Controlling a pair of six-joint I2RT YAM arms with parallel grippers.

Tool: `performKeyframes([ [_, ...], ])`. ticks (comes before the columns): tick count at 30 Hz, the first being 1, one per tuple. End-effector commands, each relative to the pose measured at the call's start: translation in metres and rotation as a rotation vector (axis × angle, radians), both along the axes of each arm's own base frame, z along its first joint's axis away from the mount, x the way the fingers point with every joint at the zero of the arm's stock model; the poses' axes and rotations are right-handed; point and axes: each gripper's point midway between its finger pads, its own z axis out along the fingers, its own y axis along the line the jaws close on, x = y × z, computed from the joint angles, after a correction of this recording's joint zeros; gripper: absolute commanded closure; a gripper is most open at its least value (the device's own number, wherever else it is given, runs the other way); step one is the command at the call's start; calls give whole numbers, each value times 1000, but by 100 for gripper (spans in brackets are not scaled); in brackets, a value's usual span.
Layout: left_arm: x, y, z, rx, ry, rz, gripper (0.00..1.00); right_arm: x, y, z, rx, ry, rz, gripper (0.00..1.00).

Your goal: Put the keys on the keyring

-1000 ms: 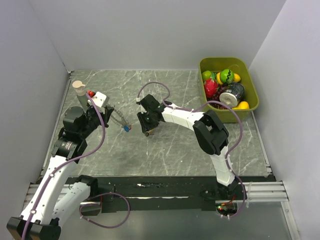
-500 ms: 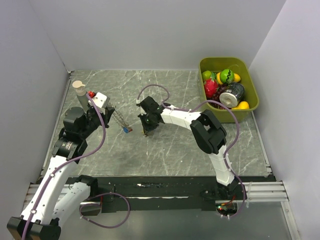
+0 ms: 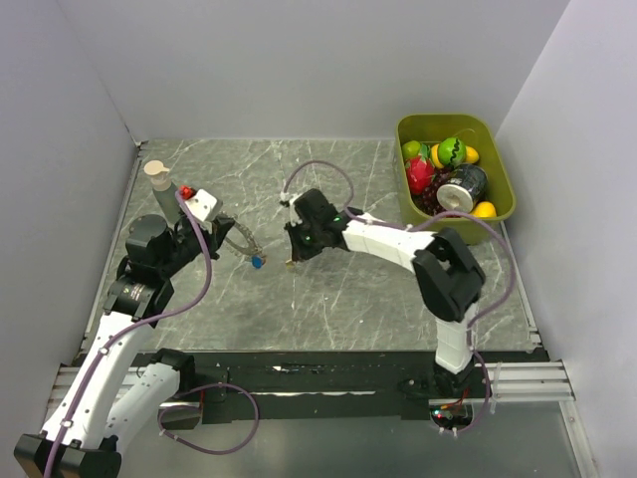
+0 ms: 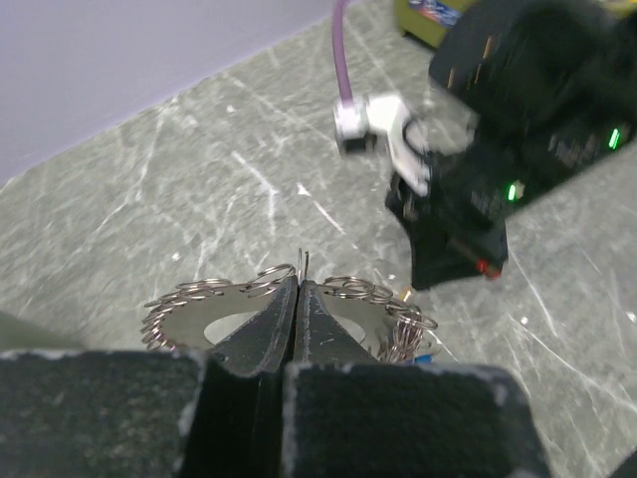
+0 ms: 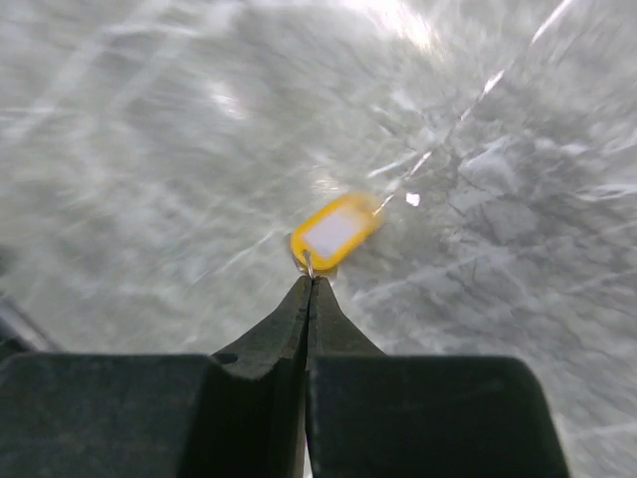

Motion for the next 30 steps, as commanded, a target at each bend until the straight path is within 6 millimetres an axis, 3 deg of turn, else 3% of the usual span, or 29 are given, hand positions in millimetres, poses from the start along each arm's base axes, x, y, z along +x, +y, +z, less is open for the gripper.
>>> performKeyframes([
  [1,-11,-18,20,1,-91,-141,99,14,-1,85,198,-170,81,100],
  [5,-22,-34,22,1,-105,-265,99,3,-12,128,287,-252,211,100],
  [6,-29,-42,22,-4,-107,-330,99,0,-16,147,310,-304,240,100],
  [11,-52,-65,20,-5,-120,-564,99,-17,-34,187,373,-418,382,100],
  [15,-61,-75,22,-27,-110,-668,99,-47,-34,221,464,-466,548,100],
  [18,-65,-81,27,-58,-112,-723,99,-62,-34,232,507,-447,605,100],
  [30,-52,-93,31,-83,-117,-700,99,-73,-17,248,530,-440,641,100],
])
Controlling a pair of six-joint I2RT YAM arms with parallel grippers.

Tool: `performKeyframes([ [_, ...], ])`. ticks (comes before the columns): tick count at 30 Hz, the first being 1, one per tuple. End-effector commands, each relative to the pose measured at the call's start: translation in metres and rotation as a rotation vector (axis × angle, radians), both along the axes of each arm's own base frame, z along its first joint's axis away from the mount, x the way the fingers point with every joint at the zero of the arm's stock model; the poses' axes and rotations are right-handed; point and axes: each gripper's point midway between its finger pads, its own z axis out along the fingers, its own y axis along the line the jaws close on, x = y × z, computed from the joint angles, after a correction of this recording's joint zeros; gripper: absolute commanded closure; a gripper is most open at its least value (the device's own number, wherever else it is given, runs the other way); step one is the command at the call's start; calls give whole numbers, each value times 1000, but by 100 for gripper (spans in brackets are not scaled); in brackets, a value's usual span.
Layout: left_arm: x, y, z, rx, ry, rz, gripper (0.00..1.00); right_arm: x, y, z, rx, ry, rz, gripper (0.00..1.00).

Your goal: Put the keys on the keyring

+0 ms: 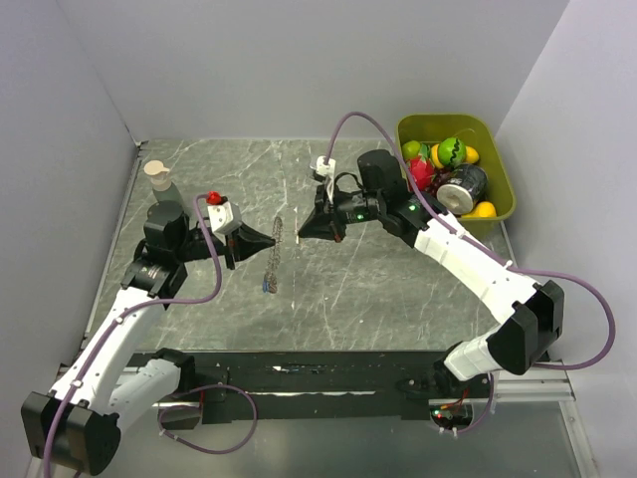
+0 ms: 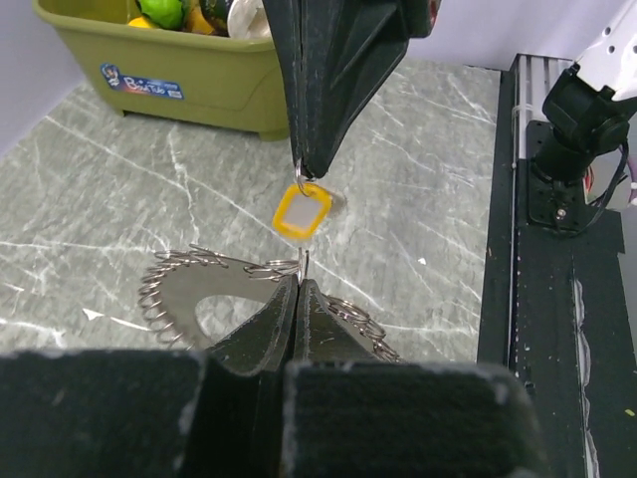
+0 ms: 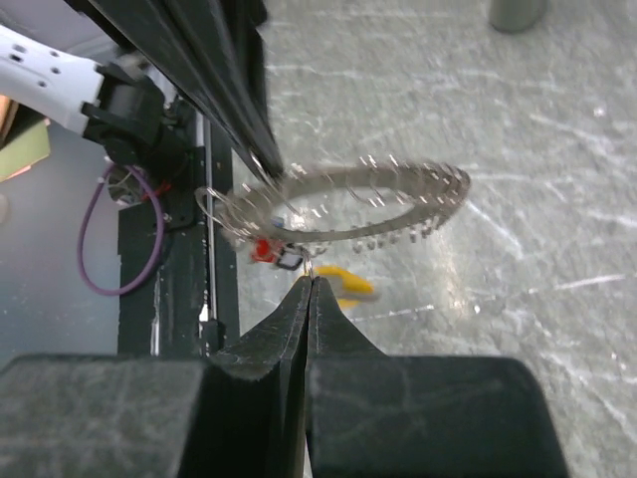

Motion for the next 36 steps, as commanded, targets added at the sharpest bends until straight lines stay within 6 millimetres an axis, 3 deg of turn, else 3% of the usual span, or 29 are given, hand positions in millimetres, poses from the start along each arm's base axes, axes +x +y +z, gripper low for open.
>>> performKeyframes([
  [1,1,-9,30,-40,-103,-28,99,-9,13,30,45,-62,59,100],
  [7,5,-14,31,-63,-86,1,99,-17,23,35,40,-64,91,100],
  [17,6,-23,30,-56,-86,-3,99,-15,31,25,0,-55,65,100],
  [31,4,-22,31,-49,-97,-4,99,2,24,24,21,-82,-63,100],
  [36,4,-21,30,-45,-91,1,99,5,20,33,46,-98,-99,100],
])
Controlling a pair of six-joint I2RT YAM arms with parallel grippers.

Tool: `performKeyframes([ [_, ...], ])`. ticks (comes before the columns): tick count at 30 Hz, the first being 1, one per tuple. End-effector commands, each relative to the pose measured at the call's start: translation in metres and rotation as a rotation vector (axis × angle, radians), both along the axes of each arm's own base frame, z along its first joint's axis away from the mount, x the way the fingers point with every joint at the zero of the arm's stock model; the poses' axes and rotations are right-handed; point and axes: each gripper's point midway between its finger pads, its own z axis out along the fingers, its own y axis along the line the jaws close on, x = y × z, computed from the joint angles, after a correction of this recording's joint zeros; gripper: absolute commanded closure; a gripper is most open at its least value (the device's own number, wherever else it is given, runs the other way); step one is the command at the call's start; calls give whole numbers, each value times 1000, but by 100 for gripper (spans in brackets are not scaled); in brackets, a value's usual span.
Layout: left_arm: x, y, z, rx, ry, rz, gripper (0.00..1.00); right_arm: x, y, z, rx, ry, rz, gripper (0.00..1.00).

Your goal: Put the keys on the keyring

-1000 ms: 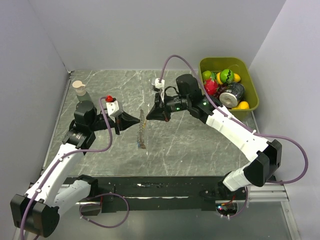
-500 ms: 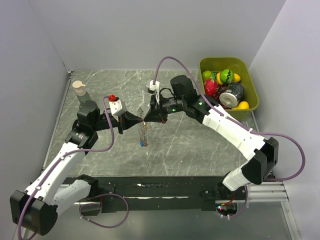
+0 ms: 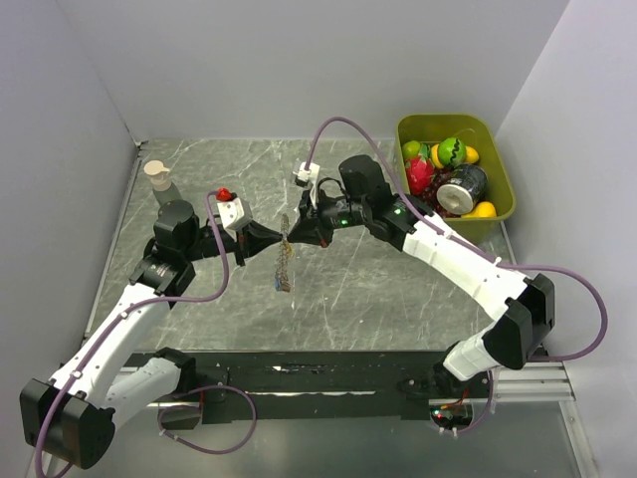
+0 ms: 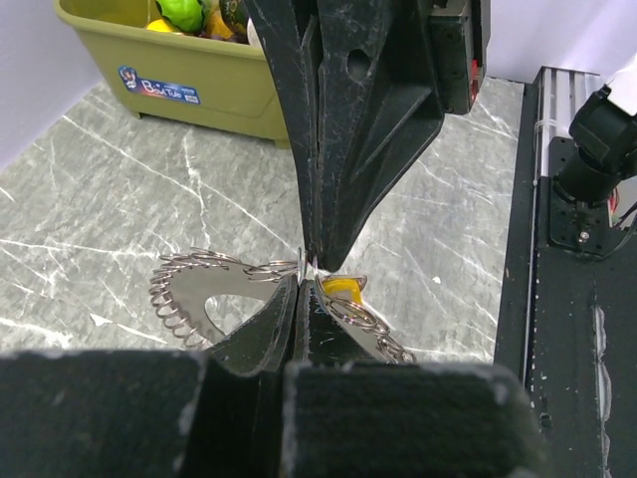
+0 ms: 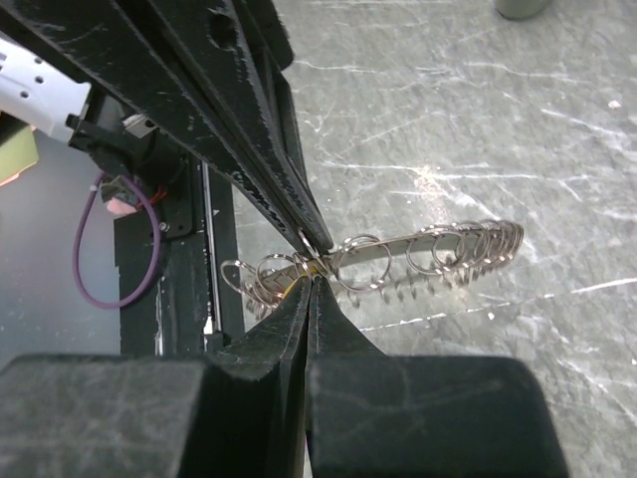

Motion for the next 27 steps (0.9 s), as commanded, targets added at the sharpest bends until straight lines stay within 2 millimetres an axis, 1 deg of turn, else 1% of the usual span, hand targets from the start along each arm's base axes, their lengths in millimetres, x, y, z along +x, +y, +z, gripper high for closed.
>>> performKeyframes([
  [1,-7,-3,29,-32,-98,-40,99,9,-5,36,90,-109,-68,100],
  [7,-7,-3,28,-33,-94,-36,99,8,-9,46,122,-133,-89,100],
  [9,-8,-3,29,-36,-95,-38,99,11,-9,44,116,-127,-107,100],
  [16,-8,-3,31,-42,-99,-36,99,14,-7,36,85,-103,-111,100],
  [20,-6,-2,32,-50,-99,-20,99,10,-8,37,91,-109,-86,100],
  [22,-3,-2,32,-50,-95,-3,99,5,-8,37,96,-107,-67,100],
  [27,5,1,31,-52,-79,42,99,2,-8,39,104,-115,-54,100],
])
